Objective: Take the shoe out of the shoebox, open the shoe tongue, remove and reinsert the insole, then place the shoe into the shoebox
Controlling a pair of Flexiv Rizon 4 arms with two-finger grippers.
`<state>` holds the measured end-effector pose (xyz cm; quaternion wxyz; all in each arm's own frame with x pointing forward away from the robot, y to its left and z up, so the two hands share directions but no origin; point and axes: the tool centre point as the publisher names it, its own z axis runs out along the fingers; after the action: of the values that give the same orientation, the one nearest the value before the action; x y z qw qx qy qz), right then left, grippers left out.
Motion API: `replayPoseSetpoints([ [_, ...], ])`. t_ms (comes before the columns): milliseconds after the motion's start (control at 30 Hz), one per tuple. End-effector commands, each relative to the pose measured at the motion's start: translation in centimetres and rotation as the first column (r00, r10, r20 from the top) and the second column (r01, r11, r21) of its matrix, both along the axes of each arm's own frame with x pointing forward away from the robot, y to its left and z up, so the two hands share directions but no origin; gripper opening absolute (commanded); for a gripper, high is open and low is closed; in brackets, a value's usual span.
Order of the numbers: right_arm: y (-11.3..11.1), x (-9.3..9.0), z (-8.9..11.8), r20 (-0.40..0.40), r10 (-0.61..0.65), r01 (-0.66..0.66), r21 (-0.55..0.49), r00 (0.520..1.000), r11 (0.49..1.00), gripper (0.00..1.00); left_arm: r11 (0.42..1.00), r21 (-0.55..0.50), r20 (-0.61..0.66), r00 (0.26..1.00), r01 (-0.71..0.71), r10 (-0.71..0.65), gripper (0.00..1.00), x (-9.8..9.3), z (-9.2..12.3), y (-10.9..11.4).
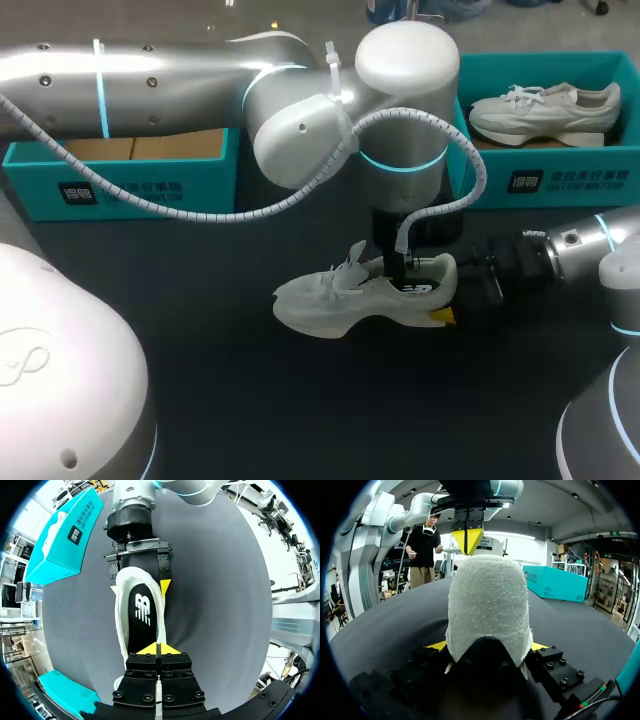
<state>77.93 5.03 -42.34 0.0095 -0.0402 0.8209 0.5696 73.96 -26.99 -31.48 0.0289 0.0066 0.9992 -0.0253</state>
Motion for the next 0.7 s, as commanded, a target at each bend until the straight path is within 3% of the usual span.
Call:
replayPoseSetpoints([
  [33, 0.0, -0.1, -0.2, 0.001, -0.002, 0.002, -0.003, 1.000, 1.000, 0.00, 1.000, 0.020, -0.007, 1.000, -0.011, 0.011, 0.00, 1.0, -0.9, -1.2],
  [367, 0.0, -0.1, -0.2, 0.001, -0.002, 0.002, -0.003, 1.000, 1.000, 0.00, 0.997, 0.057, -0.006, 0.999, -0.044, 0.045, 0.00, 2.4, -2.5, -1.2],
  [700, 0.0, -0.1, -0.2, 0.001, -0.002, 0.002, -0.003, 1.000, 1.000, 0.00, 0.996, 0.093, -0.040, 0.999, -0.001, 0.005, 0.00, 0.1, -4.8, -0.9],
])
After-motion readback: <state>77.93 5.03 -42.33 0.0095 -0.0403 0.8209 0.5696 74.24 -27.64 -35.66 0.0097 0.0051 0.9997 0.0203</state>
